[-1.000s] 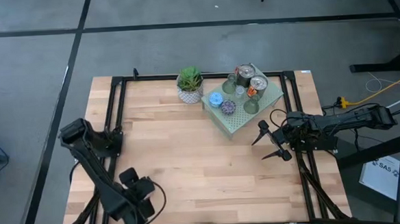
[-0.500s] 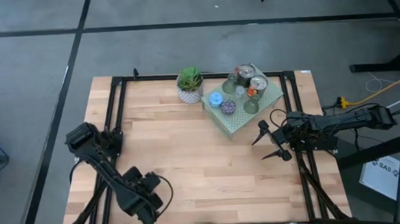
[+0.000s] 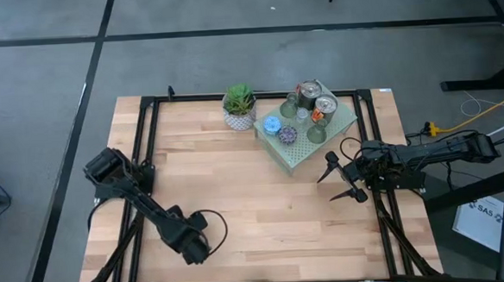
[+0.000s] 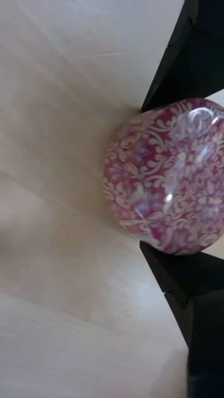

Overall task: Pick & Place candle stick holders
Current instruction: Align the pink and red scented candle with the other black and red scented candle on the shelf

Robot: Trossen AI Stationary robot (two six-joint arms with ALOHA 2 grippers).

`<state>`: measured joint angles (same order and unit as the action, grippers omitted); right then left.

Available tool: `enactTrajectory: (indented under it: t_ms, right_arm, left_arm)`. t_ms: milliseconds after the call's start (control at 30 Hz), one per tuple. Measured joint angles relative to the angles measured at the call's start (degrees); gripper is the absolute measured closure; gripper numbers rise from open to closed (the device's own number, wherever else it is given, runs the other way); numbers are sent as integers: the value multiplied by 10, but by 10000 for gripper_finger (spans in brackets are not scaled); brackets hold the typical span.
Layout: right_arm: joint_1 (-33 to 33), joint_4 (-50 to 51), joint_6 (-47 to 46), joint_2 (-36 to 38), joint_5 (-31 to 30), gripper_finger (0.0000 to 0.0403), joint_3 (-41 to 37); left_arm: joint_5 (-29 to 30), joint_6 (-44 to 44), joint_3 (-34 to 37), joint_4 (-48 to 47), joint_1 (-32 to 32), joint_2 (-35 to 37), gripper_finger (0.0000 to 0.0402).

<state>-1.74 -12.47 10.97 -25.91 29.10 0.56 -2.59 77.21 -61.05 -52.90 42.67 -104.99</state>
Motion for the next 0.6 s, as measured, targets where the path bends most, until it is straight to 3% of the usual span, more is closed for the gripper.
enactTrajectory:
  t_ms: [200,600]
  right_arm:
    - [0,0,0,0,0,70,0]
    - [0,1,0,0,-2,70,0]
  left_arm:
    - [5,-63,-8,9,-8,-2,64]
    - [16,-73,-16,23,-1,-3,80]
